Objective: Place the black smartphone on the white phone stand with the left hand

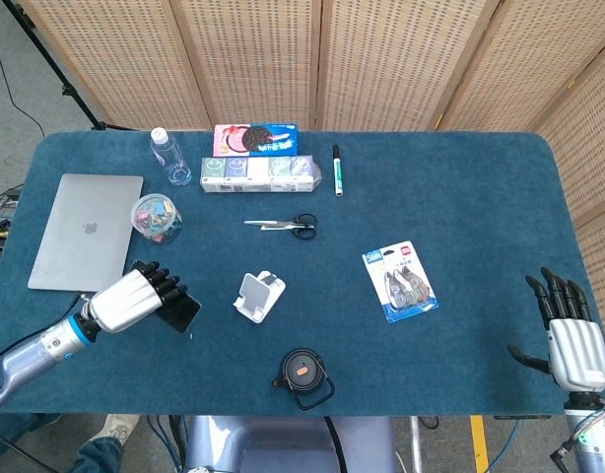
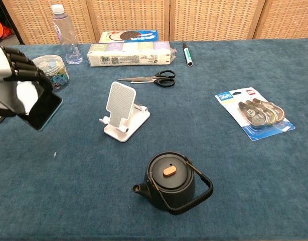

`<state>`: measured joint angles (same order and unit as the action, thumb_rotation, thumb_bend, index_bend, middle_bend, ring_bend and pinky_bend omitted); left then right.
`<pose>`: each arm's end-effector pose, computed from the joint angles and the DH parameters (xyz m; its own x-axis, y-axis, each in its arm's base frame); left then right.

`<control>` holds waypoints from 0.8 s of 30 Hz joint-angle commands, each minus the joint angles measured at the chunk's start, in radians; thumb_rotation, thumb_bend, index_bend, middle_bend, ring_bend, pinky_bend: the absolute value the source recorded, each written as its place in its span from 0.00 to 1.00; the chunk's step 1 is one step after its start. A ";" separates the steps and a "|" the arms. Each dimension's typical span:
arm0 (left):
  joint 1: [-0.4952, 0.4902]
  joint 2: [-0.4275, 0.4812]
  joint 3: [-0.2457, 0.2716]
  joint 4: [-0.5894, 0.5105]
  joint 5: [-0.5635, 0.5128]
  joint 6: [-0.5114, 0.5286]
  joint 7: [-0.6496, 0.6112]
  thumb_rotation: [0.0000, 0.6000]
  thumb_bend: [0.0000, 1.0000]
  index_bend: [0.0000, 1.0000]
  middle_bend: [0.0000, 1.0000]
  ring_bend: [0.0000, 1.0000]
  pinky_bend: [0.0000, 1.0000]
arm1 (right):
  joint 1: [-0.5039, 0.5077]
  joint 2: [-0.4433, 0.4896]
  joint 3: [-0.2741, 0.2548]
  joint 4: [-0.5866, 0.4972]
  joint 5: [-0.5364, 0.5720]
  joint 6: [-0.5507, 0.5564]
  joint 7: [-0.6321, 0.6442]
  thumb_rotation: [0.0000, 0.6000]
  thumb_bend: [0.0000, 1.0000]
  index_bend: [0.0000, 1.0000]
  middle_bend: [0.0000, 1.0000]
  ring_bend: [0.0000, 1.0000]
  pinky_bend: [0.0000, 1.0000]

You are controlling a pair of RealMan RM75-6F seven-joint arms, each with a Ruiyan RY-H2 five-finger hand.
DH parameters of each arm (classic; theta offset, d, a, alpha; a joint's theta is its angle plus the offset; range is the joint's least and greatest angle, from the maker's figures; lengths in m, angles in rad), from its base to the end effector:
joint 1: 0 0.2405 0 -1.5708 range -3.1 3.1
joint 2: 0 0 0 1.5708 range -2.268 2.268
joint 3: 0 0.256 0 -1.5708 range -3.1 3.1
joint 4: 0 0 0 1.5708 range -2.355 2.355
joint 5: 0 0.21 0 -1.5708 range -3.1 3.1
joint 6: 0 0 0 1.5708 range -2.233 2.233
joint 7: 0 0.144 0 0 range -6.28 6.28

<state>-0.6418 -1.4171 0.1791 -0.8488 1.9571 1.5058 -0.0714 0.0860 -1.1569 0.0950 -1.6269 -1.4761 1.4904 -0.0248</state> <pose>-0.2553 0.3097 0.0774 0.7213 -0.2601 0.6420 0.2495 -0.7670 -0.5911 -0.3036 -0.1901 0.1540 0.3639 0.0440 0.9304 -0.9314 0.0092 0.3638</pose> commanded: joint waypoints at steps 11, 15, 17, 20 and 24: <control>-0.152 -0.157 -0.054 0.426 0.170 0.298 0.163 1.00 0.29 0.57 0.48 0.40 0.40 | 0.007 -0.012 0.008 0.014 0.028 -0.018 -0.017 1.00 0.00 0.07 0.00 0.00 0.00; -0.216 -0.193 -0.024 0.504 0.193 0.269 0.145 1.00 0.30 0.57 0.48 0.40 0.40 | 0.013 -0.020 0.016 0.028 0.050 -0.032 -0.025 1.00 0.00 0.07 0.00 0.00 0.00; -0.263 -0.202 -0.007 0.527 0.208 0.265 0.131 1.00 0.30 0.57 0.48 0.40 0.40 | 0.017 -0.027 0.021 0.036 0.064 -0.039 -0.032 1.00 0.00 0.07 0.00 0.00 0.00; -0.306 -0.203 0.002 0.541 0.210 0.271 0.112 1.00 0.30 0.57 0.48 0.40 0.40 | 0.019 -0.034 0.026 0.045 0.077 -0.043 -0.043 1.00 0.00 0.07 0.00 0.00 0.00; -0.388 -0.199 0.031 0.569 0.221 0.239 0.078 1.00 0.31 0.57 0.48 0.40 0.40 | 0.022 -0.052 0.034 0.069 0.098 -0.044 -0.071 1.00 0.00 0.07 0.00 0.00 0.00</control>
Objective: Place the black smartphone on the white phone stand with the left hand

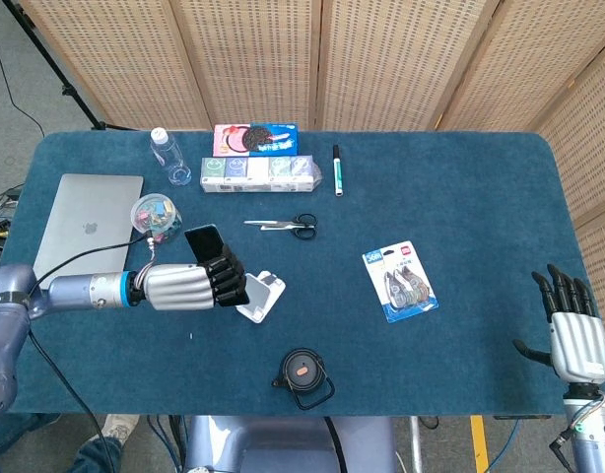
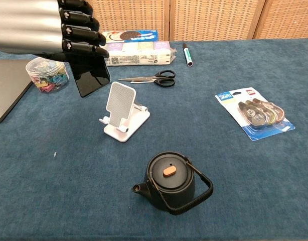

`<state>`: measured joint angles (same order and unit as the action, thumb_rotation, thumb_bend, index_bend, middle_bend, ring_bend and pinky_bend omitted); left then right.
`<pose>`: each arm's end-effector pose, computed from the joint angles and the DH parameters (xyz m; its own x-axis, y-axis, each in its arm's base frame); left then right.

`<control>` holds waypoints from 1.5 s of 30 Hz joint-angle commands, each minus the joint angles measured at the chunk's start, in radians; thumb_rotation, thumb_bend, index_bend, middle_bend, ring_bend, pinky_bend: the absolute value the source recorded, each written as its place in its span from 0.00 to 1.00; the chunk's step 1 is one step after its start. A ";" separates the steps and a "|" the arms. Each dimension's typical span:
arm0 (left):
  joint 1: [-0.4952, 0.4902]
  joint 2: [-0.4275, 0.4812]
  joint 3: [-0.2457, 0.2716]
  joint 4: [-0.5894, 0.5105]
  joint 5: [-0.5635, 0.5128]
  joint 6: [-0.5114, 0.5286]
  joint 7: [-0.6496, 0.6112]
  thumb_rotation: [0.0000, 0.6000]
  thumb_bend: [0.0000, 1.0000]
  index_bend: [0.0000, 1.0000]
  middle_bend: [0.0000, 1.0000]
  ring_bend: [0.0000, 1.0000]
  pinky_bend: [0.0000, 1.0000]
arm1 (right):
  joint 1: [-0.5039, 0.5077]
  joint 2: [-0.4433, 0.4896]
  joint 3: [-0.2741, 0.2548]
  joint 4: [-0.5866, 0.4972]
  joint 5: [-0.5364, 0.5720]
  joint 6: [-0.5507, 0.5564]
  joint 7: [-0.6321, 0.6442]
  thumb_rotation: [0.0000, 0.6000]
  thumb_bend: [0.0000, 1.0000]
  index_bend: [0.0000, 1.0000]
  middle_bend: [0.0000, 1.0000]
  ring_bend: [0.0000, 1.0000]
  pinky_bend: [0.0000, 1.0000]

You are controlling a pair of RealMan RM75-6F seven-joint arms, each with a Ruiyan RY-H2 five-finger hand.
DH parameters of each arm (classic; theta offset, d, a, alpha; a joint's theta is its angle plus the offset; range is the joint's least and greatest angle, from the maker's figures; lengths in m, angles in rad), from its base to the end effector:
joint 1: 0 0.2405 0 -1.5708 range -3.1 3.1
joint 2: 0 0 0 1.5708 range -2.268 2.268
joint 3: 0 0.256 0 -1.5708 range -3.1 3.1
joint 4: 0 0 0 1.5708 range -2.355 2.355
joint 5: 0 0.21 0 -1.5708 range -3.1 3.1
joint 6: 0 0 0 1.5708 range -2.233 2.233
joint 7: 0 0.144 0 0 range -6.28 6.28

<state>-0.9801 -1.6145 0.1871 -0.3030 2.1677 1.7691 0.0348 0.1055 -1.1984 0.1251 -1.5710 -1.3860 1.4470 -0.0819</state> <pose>-0.1469 0.3816 0.0735 0.4055 -0.8027 0.4374 -0.4414 -0.5909 -0.6753 -0.3192 -0.2025 0.1490 0.4158 0.0324 0.9089 -0.9071 0.0869 0.4119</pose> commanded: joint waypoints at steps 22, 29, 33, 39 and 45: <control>-0.221 -0.059 0.174 0.112 0.058 -0.061 -0.024 1.00 0.34 0.53 0.46 0.40 0.39 | -0.004 -0.078 -0.030 0.056 -0.006 0.004 -0.099 1.00 0.00 0.07 0.00 0.00 0.00; -0.228 -0.068 0.203 0.112 0.053 -0.056 0.022 1.00 0.42 0.51 0.44 0.40 0.36 | -0.002 -0.078 -0.030 0.060 -0.013 0.003 -0.091 1.00 0.00 0.07 0.00 0.00 0.00; -0.236 -0.051 0.215 0.112 0.046 -0.062 0.040 1.00 0.45 0.49 0.43 0.40 0.34 | -0.003 -0.075 -0.029 0.059 -0.012 0.002 -0.085 1.00 0.00 0.07 0.00 0.00 0.00; -0.255 -0.050 0.238 0.101 0.049 -0.087 0.076 1.00 0.48 0.47 0.41 0.40 0.34 | -0.001 -0.082 -0.029 0.065 -0.016 0.004 -0.095 1.00 0.00 0.07 0.00 0.00 0.00; -0.259 -0.049 0.259 0.077 0.053 -0.103 0.101 1.00 0.48 0.47 0.40 0.40 0.31 | 0.001 -0.085 -0.032 0.066 -0.023 0.001 -0.095 1.00 0.00 0.07 0.00 0.00 0.00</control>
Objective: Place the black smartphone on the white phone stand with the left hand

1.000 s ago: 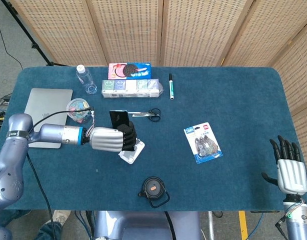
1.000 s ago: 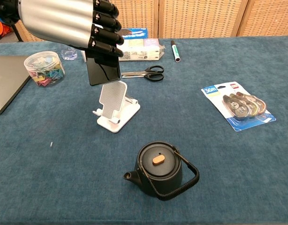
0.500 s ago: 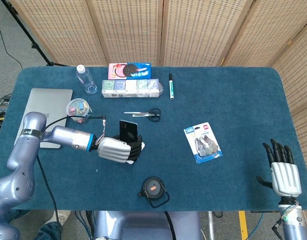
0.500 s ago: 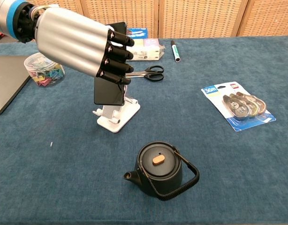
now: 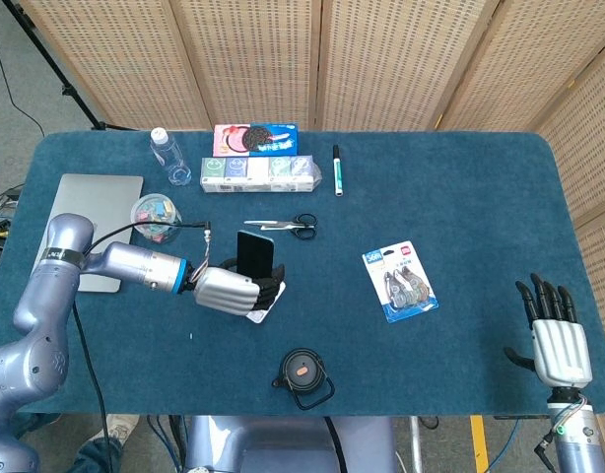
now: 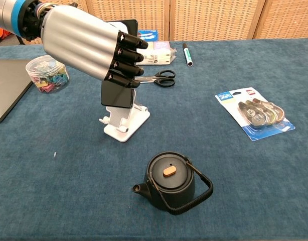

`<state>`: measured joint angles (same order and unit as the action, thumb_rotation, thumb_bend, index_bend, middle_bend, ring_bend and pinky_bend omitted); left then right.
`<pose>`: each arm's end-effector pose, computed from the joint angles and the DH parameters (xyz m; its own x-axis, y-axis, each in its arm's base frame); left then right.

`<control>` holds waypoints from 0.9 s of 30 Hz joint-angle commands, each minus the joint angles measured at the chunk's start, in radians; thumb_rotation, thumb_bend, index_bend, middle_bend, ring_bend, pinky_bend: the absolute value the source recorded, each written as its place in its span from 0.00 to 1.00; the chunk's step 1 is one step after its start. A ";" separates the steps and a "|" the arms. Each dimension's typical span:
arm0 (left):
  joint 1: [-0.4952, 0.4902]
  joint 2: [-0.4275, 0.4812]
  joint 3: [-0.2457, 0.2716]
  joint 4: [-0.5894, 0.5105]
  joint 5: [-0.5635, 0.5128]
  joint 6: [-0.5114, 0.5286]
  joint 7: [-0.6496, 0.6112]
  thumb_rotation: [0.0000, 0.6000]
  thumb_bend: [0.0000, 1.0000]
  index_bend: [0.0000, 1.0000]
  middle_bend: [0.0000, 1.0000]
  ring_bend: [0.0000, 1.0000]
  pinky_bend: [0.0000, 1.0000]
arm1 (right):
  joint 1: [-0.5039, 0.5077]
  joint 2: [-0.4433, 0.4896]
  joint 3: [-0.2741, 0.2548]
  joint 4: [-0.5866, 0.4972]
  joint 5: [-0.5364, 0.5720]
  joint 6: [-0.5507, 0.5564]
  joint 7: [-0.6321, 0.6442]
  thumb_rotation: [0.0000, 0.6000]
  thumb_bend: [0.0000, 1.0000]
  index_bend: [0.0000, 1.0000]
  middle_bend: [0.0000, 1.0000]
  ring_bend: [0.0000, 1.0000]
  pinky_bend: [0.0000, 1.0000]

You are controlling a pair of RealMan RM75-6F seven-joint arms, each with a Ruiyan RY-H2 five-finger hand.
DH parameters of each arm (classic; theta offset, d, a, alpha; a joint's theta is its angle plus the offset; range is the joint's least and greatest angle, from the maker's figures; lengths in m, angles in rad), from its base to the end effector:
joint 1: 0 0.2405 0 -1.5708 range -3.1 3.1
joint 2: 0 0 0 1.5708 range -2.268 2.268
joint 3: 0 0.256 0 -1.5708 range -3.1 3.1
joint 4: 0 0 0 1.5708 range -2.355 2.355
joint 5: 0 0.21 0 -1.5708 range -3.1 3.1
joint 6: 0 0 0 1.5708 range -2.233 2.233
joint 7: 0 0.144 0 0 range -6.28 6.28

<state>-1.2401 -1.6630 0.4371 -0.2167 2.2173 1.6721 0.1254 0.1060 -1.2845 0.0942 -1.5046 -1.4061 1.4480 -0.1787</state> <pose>-0.0862 0.4055 0.0389 0.2441 -0.9182 0.3118 -0.7961 -0.3734 -0.4763 -0.3231 -0.1969 0.1209 0.4892 -0.0050 0.8722 -0.8698 0.0702 0.4883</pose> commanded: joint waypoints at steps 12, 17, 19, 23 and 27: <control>-0.020 0.002 0.039 -0.036 0.014 -0.037 0.051 1.00 0.51 0.44 0.37 0.40 0.29 | -0.002 0.001 -0.005 -0.005 -0.011 0.003 0.002 1.00 0.00 0.07 0.00 0.00 0.00; -0.018 0.005 0.046 -0.050 0.013 -0.050 0.061 1.00 0.51 0.43 0.36 0.40 0.27 | -0.002 0.004 -0.006 -0.006 -0.012 0.001 0.006 1.00 0.00 0.07 0.00 0.00 0.00; -0.015 0.005 0.046 -0.053 0.010 -0.054 0.066 1.00 0.50 0.43 0.36 0.40 0.27 | -0.002 0.004 -0.006 -0.007 -0.012 0.000 0.008 1.00 0.00 0.07 0.00 0.00 0.00; -0.011 0.001 0.048 -0.058 0.008 -0.063 0.077 1.00 0.50 0.42 0.35 0.40 0.26 | -0.002 0.006 -0.007 -0.010 -0.015 0.000 0.011 1.00 0.00 0.07 0.00 0.00 0.00; -0.009 -0.002 0.049 -0.060 0.006 -0.068 0.090 1.00 0.51 0.42 0.35 0.40 0.25 | -0.003 0.007 -0.008 -0.012 -0.016 -0.001 0.012 1.00 0.00 0.07 0.00 0.00 0.00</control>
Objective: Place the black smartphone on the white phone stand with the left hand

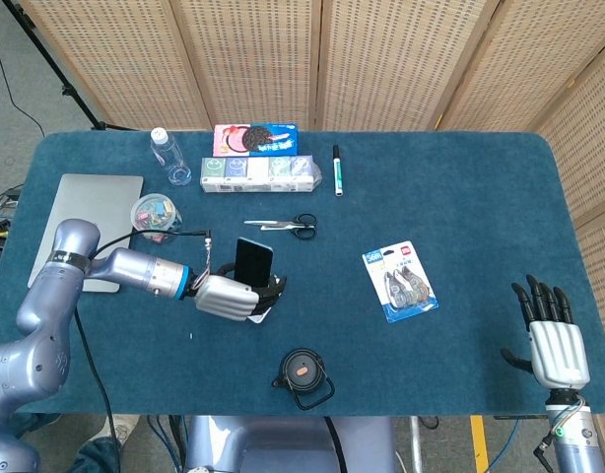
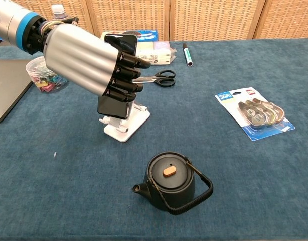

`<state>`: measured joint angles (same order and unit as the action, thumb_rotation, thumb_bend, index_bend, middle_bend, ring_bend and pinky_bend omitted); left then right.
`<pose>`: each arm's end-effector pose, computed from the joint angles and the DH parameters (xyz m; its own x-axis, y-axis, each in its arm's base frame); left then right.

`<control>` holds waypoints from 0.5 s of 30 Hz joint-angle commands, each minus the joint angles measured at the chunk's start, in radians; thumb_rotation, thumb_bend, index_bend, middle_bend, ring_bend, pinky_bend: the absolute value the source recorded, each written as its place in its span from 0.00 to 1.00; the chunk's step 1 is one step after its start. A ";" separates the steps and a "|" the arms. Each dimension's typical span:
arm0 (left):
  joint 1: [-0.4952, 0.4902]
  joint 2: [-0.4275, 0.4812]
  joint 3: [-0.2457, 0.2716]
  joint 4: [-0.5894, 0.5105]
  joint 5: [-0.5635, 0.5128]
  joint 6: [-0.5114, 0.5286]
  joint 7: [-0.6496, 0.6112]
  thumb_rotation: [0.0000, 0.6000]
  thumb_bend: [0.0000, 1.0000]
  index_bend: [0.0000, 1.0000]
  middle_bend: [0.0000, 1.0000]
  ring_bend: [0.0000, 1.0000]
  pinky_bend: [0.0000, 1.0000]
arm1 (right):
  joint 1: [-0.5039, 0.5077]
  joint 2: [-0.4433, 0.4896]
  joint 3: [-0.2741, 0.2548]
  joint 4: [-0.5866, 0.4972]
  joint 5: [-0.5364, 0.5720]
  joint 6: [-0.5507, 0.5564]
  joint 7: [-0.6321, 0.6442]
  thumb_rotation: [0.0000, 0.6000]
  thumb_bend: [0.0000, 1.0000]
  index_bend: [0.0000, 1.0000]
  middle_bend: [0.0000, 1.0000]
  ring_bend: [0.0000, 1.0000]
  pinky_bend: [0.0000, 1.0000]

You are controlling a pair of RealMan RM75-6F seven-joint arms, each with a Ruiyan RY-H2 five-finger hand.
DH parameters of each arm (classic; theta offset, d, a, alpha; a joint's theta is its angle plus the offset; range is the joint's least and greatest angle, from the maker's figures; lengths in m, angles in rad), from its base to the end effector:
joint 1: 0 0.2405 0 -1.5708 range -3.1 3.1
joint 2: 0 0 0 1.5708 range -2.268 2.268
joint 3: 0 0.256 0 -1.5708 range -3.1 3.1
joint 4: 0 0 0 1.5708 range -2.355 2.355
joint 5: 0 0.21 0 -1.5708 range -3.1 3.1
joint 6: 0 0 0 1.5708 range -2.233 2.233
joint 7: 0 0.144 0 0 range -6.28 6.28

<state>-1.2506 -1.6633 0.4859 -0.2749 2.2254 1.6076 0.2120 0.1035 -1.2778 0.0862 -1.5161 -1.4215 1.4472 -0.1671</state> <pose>-0.0956 0.4014 0.0246 0.2259 -0.9348 0.2739 -0.8369 -0.3302 -0.4367 -0.3205 -0.1944 0.1200 0.4774 -0.0117 0.8786 -0.8771 0.0544 0.4773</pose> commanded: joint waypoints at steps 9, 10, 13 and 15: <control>0.003 -0.006 0.002 -0.007 -0.003 -0.015 0.030 1.00 0.50 0.41 0.33 0.40 0.21 | -0.002 0.006 -0.003 -0.008 -0.007 0.001 0.011 1.00 0.00 0.07 0.00 0.00 0.00; 0.003 -0.008 0.003 -0.009 -0.002 -0.018 0.031 1.00 0.51 0.41 0.33 0.40 0.21 | -0.002 0.007 -0.003 -0.010 -0.008 0.002 0.014 1.00 0.00 0.07 0.00 0.00 0.00; 0.004 -0.017 0.003 -0.011 -0.002 -0.024 0.050 1.00 0.50 0.41 0.32 0.40 0.20 | -0.003 0.011 -0.004 -0.015 -0.010 0.004 0.018 1.00 0.00 0.07 0.00 0.00 0.00; 0.005 -0.022 0.005 -0.014 0.000 -0.030 0.063 1.00 0.50 0.41 0.32 0.40 0.19 | -0.004 0.013 -0.005 -0.018 -0.012 0.003 0.021 1.00 0.00 0.07 0.00 0.00 0.00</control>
<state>-1.2461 -1.6818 0.4898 -0.2870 2.2242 1.5799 0.2686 0.0997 -1.2653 0.0818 -1.5331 -1.4329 1.4510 -0.1466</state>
